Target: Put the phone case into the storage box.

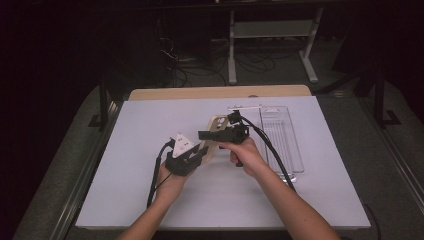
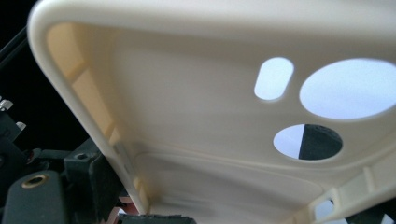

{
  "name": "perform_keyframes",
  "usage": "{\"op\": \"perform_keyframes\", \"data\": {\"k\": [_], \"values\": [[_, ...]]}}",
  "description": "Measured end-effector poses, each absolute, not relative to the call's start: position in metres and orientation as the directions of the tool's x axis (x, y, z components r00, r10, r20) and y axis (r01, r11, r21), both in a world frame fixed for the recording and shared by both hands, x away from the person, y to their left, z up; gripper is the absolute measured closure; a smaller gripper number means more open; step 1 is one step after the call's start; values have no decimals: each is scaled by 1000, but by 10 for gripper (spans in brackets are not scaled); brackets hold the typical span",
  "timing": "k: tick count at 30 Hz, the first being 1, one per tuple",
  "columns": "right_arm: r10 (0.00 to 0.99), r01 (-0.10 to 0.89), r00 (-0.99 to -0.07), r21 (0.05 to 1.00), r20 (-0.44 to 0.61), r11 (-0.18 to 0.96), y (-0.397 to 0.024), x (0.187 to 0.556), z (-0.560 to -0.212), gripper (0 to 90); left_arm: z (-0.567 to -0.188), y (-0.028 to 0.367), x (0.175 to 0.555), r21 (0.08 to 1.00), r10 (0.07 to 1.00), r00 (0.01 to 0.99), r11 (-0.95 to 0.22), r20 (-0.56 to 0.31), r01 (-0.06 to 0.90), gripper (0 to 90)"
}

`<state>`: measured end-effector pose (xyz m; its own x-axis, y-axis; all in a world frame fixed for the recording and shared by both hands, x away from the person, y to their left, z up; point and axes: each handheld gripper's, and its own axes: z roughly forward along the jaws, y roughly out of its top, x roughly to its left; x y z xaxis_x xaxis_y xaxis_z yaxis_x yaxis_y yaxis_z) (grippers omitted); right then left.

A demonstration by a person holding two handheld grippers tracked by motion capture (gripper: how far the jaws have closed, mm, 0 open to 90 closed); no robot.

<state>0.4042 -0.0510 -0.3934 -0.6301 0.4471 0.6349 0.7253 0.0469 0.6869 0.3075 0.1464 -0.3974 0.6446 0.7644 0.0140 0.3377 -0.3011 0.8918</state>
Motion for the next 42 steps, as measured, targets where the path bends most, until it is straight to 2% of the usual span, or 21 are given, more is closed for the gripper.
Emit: {"op": "perform_keyframes", "data": {"k": [12, 17, 25, 34, 42], "values": [[473, 712, -632, 701, 614, 42, -56, 406, -394, 110, -393, 157, 314, 870, 722, 691, -325, -25, 370, 465], [482, 709, -633, 703, 606, 49, -57, 406, -393, 110, -389, 163, 315, 860, 687, 724, -331, -62, 388, 399], [491, 704, -638, 708, 593, 58, -58, 406, -393, 110, -386, 172, 318, 845, 610, 789, -383, -72, 373, 294], [497, 692, -645, 720, 581, 56, -61, 406, -391, 111, -388, 185, 316, 828, 572, 818, -429, -60, 360, 148], [503, 691, -643, 721, 577, 55, -64, 406, -389, 111, -391, 201, 311, 828, 568, 821, -430, -62, 360, 87]]}}
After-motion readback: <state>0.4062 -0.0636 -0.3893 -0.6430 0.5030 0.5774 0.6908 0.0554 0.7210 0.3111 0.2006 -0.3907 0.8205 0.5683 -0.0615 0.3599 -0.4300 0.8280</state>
